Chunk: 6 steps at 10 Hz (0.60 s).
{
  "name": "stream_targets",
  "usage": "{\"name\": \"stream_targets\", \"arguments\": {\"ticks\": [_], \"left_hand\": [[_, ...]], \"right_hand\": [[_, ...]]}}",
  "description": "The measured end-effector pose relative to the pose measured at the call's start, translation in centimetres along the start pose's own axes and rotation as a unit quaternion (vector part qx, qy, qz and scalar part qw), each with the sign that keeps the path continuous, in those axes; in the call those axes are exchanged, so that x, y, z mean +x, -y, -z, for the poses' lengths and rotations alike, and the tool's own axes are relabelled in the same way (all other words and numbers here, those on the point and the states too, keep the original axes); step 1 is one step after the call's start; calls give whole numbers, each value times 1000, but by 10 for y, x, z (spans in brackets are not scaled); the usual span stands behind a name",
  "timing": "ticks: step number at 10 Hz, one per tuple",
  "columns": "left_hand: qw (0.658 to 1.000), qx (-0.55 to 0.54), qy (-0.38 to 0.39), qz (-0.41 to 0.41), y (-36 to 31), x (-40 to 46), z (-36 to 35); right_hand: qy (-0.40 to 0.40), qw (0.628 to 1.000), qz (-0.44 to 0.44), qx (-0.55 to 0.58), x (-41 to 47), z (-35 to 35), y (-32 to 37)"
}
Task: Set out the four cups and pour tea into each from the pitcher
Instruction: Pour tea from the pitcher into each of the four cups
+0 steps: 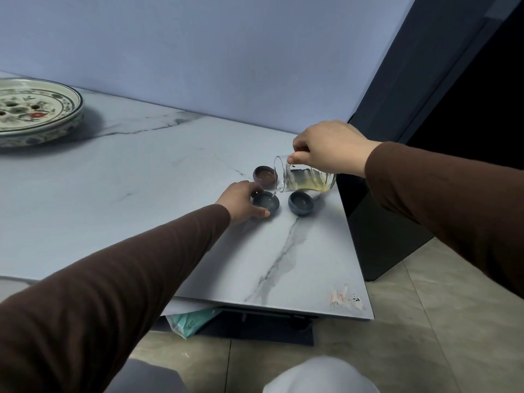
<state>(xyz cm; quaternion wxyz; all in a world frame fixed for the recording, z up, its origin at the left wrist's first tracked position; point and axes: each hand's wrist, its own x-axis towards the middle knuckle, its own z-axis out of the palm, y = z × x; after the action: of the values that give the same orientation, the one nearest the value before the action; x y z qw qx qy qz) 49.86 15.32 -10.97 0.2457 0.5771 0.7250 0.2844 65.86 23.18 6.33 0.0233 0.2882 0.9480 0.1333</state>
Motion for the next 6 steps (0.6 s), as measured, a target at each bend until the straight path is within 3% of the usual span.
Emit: {"name": "stream_targets", "arguments": {"ticks": [6], "left_hand": [[1000,13,5,3,-2,1,2]], "right_hand": [[-7,1000,-1,-15,2,9,3]]}}
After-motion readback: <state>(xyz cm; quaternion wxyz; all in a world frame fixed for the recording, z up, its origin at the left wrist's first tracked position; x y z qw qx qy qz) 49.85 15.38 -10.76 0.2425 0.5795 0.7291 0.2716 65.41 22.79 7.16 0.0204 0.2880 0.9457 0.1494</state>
